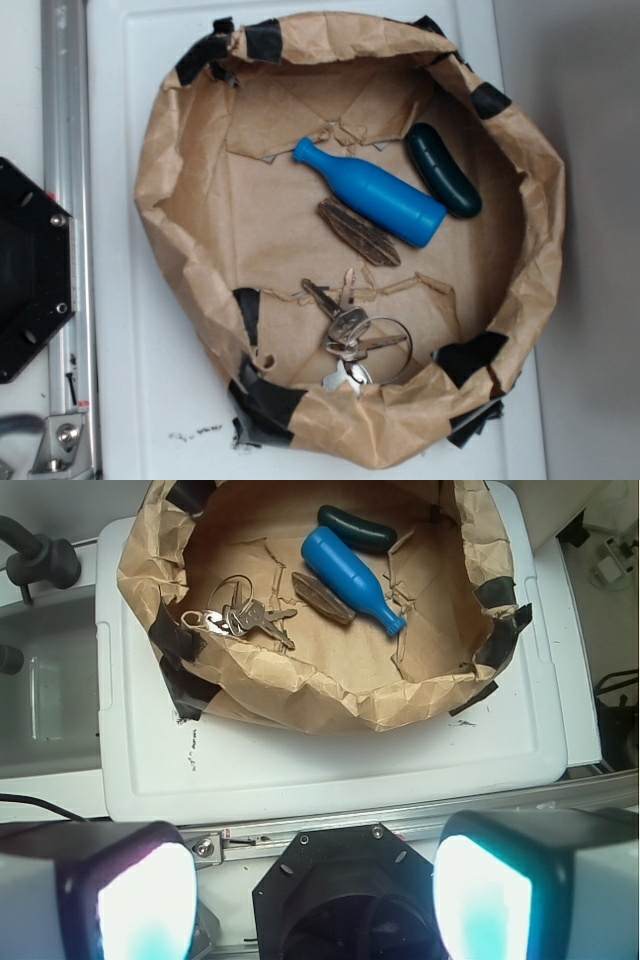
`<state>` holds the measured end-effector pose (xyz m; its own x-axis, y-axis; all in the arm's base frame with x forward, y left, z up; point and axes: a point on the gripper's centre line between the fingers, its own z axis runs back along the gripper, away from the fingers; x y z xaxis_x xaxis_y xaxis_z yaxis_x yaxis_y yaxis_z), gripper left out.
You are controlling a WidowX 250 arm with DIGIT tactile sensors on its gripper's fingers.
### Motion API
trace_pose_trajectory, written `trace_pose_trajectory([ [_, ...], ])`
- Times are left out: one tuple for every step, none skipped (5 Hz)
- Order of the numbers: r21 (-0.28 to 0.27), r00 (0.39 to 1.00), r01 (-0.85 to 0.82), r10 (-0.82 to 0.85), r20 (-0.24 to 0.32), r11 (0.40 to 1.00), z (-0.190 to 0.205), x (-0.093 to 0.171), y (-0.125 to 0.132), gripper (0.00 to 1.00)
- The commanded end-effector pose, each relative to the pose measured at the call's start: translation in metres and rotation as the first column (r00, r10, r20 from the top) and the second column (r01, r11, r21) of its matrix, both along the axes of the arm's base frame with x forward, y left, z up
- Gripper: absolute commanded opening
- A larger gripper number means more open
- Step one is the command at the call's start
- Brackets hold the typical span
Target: Grab the blue bottle.
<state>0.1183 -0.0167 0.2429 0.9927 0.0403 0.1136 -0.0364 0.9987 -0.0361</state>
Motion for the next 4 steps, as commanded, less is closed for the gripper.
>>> trace_pose_trajectory([
  [0.0, 1.0, 0.0, 0.0, 0.0, 1.0, 0.0, 0.0, 0.0, 1.0],
  [0.163, 0.982, 0.112, -0.134, 0.13, 0.98, -0.024, 0.048, 0.019, 1.0],
  [0.243, 0.969, 0.093, -0.144, 0.201, 0.966, -0.061, 0.093, 0.027, 1.0],
  [0.193, 0.979, 0.056, -0.092, 0.182, 0.98, -0.112, 0.132, 0.038, 1.0],
])
